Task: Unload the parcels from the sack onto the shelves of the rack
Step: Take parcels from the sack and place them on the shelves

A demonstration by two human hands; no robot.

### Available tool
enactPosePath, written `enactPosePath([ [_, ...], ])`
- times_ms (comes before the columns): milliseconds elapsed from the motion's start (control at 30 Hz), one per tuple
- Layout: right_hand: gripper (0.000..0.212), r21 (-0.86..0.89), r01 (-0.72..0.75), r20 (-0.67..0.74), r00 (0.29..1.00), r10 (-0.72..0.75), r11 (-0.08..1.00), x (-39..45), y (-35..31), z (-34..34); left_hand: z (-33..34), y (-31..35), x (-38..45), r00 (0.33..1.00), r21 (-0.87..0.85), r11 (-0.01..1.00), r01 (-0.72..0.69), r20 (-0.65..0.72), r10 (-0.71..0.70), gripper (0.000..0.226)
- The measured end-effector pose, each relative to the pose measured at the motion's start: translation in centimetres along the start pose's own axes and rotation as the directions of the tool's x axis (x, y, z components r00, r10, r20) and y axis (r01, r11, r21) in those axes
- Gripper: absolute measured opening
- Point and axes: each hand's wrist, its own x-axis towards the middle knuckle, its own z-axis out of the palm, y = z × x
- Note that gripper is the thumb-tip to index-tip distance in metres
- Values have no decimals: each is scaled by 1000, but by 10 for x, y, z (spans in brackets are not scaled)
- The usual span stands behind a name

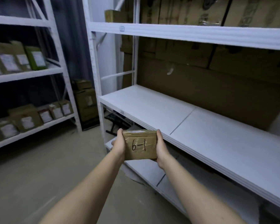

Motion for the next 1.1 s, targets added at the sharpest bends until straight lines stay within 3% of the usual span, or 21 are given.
enactPosePath([
  [200, 72, 9, 44, 126, 991, -44, 999, 53, -45, 82, -35, 103, 11, 987, -49, 993, -110, -122, 103, 107],
  [367, 72, 0, 112, 210, 971, -110, 994, 100, -99, 144, -55, 188, 11, 979, -150, 975, -167, -139, 146, 108],
  [533, 57, -12, 251, 210, 947, -243, 968, 128, -155, 196, -59, 262, -28, 947, -211, 923, -321, -72, 313, 67],
  [633, 58, -29, 344, 281, 904, -323, 938, 140, -189, 224, -67, 304, -12, 911, -228, 883, -411, -75, 405, 69],
  [733, 52, 11, 471, 259, 850, -458, 882, 148, -225, 251, -73, 347, -4, 872, -223, 844, -487, -70, 485, 76],
  [867, 53, -5, 670, 171, 732, -660, 742, 154, -269, 288, -81, 405, -7, 756, -194, 744, -639, 21, 654, 70],
  [1000, 53, -30, 795, 54, 607, -793, 606, 149, -309, 326, -97, 455, -11, 520, -199, 539, -819, 139, 842, 45],
  [1100, 46, 13, 846, 7, 533, -846, 533, 139, -332, 352, -112, 495, -5, 381, -207, 424, -882, 218, 899, 43],
])
